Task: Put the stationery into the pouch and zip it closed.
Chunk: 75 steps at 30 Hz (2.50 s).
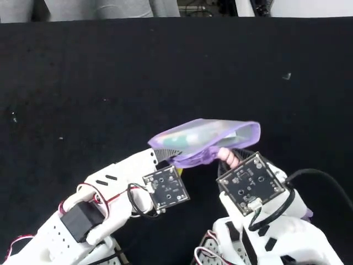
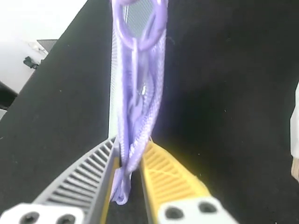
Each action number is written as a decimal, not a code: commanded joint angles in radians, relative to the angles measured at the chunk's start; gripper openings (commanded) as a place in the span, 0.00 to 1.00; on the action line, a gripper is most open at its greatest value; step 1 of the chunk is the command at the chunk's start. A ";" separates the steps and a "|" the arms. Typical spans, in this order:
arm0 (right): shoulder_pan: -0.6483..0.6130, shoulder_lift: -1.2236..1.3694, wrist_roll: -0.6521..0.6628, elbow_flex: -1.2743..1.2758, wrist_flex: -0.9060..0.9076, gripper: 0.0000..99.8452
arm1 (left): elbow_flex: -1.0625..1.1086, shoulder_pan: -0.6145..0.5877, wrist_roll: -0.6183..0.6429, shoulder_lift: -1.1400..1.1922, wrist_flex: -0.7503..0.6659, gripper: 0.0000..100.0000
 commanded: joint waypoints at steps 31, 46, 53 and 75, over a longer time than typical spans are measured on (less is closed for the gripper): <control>0.114 0.277 0.005 -0.507 0.028 0.01 | 0.090 -0.047 0.006 0.011 -0.080 0.03; 0.104 0.079 -0.041 -0.228 0.028 0.14 | -0.015 -0.171 0.321 0.011 -0.126 0.03; -0.044 0.018 -0.227 -0.024 0.014 0.14 | -0.090 -0.171 0.588 0.011 -0.127 0.03; -0.425 -0.265 -0.141 0.591 -0.516 0.14 | -0.091 -0.229 0.830 0.009 -0.190 0.03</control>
